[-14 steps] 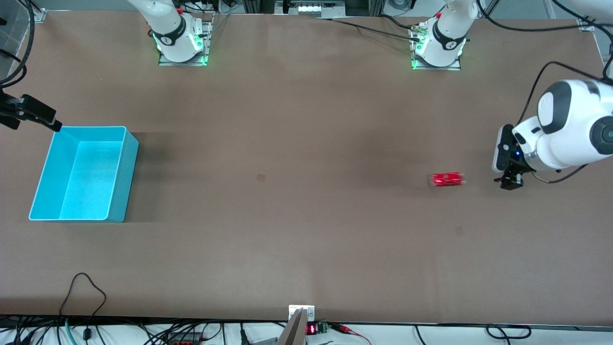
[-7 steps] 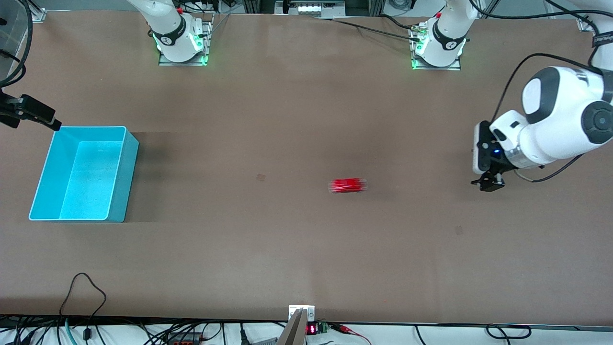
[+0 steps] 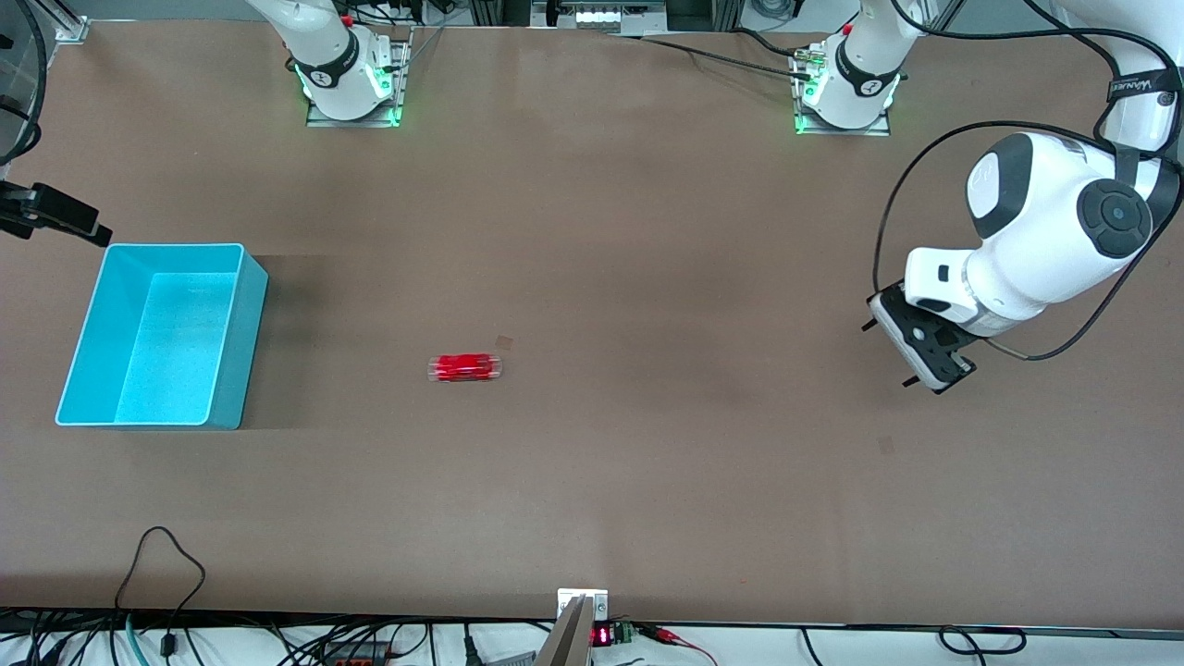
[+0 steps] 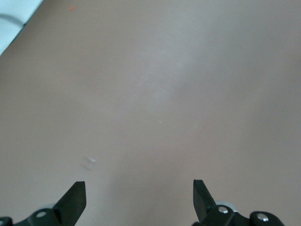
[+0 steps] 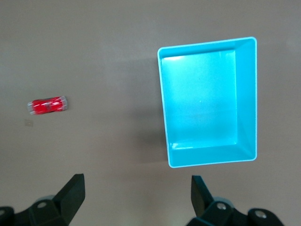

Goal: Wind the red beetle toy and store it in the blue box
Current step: 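Raise the left gripper away while the right gripper moves over the box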

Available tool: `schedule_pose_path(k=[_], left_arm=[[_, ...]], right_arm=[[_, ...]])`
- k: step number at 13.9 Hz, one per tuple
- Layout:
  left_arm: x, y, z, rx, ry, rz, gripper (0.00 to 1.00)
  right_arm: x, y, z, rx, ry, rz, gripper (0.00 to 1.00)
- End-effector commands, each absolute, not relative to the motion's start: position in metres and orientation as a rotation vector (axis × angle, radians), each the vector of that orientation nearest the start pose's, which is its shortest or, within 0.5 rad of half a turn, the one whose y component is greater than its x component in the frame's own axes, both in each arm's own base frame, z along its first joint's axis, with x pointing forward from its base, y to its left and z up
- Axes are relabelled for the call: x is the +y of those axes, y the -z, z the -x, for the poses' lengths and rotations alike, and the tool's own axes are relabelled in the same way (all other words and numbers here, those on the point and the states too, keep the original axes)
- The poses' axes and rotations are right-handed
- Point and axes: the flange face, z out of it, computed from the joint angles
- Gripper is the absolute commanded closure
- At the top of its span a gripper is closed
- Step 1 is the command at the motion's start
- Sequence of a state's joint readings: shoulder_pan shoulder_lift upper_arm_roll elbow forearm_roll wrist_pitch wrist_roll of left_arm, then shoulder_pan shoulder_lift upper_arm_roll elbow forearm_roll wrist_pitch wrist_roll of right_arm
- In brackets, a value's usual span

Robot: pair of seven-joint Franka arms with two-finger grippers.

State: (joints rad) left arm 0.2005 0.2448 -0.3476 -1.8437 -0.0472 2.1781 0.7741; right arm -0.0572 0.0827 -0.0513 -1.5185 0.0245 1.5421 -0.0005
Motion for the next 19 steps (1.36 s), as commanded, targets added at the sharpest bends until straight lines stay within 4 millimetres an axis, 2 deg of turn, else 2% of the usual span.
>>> schedule_pose_path(k=[1, 2, 3, 5, 6, 9, 10, 12, 14, 17, 18, 19], left_arm=[[-0.07, -0.439, -0.63, 0.947, 0.27, 3.055, 0.0], [-0.065, -0.441, -0.632, 0.858, 0.265, 3.073, 0.0], [-0.058, -0.451, -0.634, 0.781, 0.282, 3.081, 0.0], [-0.038, -0.468, -0.638, 0.619, 0.26, 3.111, 0.0], [-0.024, -0.483, -0.639, 0.492, 0.228, 3.135, 0.0], [-0.007, -0.521, -0.635, 0.121, 0.121, 3.189, 0.0], [-0.009, -0.533, -0.632, 0.018, 0.079, 3.197, 0.0], [-0.005, -0.563, -0.62, -0.054, 0.073, 3.193, 0.0], [0.002, -0.581, -0.608, -0.067, 0.091, 3.192, 0.0], [0.004, -0.594, -0.599, -0.075, 0.105, 3.193, 0.0], [0.01, -0.595, -0.599, -0.093, 0.116, 3.195, 0.0], [0.01, -0.595, -0.599, -0.111, 0.115, 3.2, 0.0]], right_arm=[[-0.041, -0.561, -0.59, 0.113, -0.217, 3.116, 0.0], [-0.023, -0.55, -0.596, 0.051, -0.256, 3.138, 0.0], [-0.014, -0.545, -0.594, -0.001, -0.297, 3.178, 0.0], [-0.009, -0.539, -0.589, -0.056, -0.385, 3.189, 0.0], [-0.009, -0.529, -0.59, -0.054, -0.432, 3.17, 0.0], [-0.002, -0.515, -0.589, -0.069, -0.461, 3.11, 0.0], [-0.001, -0.507, -0.588, -0.071, -0.478, 3.106, 0.0], [-0.001, -0.492, -0.584, -0.073, -0.52, 3.096, 0.0], [0.0, -0.474, -0.577, -0.078, -0.506, 3.077, 0.0], [-0.007, -0.438, -0.567, -0.109, -0.475, 3.069, 0.0], [-0.007, -0.429, -0.567, -0.169, -0.462, 3.065, 0.0], [-0.006, -0.415, -0.567, -0.311, -0.45, 3.056, 0.0]])
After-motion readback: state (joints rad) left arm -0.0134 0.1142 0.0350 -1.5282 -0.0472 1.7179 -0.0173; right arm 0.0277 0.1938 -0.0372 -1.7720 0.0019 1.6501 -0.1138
